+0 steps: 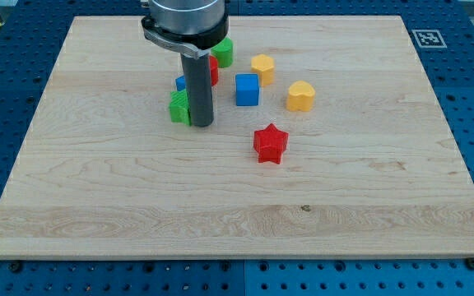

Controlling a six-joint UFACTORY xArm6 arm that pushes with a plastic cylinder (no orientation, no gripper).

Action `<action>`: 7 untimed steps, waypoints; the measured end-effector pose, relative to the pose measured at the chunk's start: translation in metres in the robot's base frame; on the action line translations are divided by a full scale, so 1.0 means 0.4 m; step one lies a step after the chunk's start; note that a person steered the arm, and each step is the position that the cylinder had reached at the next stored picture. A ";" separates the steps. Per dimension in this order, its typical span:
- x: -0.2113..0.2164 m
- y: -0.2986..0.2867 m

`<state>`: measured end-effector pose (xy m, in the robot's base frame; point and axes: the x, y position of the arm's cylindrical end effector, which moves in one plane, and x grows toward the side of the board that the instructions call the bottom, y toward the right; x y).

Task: Place the red star to the bottom of the yellow heart

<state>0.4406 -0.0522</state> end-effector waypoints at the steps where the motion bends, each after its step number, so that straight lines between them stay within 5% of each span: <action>1: 0.115 0.017; 2: 0.189 0.088; 7: 0.197 0.225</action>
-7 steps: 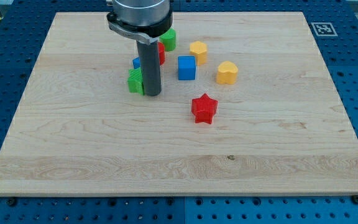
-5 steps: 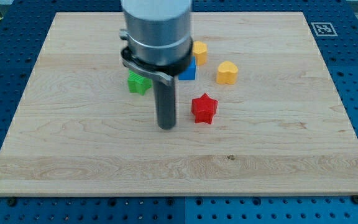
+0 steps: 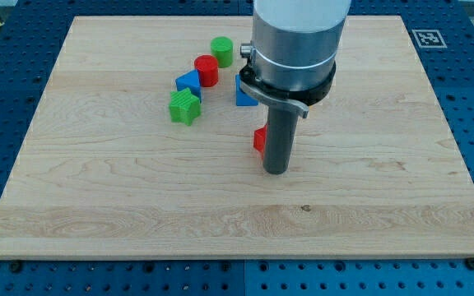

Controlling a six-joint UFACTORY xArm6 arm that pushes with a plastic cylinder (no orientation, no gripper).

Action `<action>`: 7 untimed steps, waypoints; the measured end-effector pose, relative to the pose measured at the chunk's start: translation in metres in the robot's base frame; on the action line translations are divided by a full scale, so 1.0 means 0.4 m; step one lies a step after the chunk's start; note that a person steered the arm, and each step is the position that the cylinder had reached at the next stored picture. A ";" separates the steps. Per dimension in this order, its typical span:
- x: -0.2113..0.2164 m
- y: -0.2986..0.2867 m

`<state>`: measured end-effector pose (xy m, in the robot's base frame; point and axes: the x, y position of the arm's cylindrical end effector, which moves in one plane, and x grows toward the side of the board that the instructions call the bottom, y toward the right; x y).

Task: Place the red star to the bottom of the yellow heart

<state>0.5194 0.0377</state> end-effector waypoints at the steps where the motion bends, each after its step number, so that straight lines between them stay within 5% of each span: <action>1: 0.003 -0.077; 2: -0.068 -0.055; 7: -0.097 0.099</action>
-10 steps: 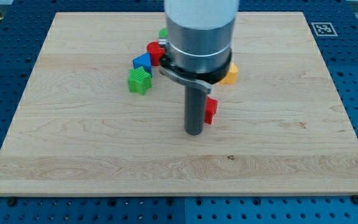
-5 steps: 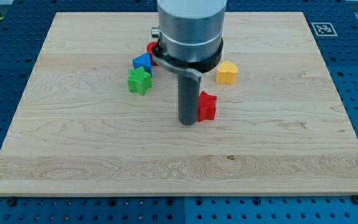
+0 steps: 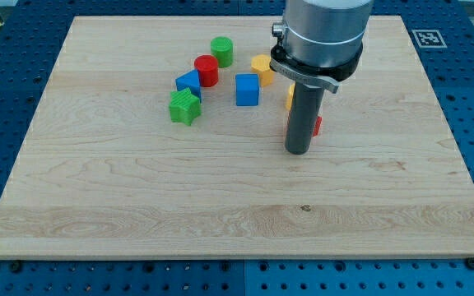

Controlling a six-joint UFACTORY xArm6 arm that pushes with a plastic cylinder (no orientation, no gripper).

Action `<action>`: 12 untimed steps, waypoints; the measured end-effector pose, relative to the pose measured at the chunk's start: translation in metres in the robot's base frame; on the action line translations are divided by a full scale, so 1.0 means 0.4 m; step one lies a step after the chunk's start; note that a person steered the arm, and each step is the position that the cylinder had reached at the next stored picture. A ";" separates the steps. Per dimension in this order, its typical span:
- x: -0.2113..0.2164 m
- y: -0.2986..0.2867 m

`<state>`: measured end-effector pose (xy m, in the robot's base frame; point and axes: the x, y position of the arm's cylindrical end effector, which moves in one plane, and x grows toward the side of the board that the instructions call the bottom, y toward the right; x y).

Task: Place the red star to the bottom of the yellow heart

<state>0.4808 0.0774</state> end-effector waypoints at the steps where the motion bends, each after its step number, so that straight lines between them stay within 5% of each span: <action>1: -0.010 0.000; 5: 0.035 0.015; 7: 0.060 0.192; 10: -0.214 0.228; 12: -0.214 0.190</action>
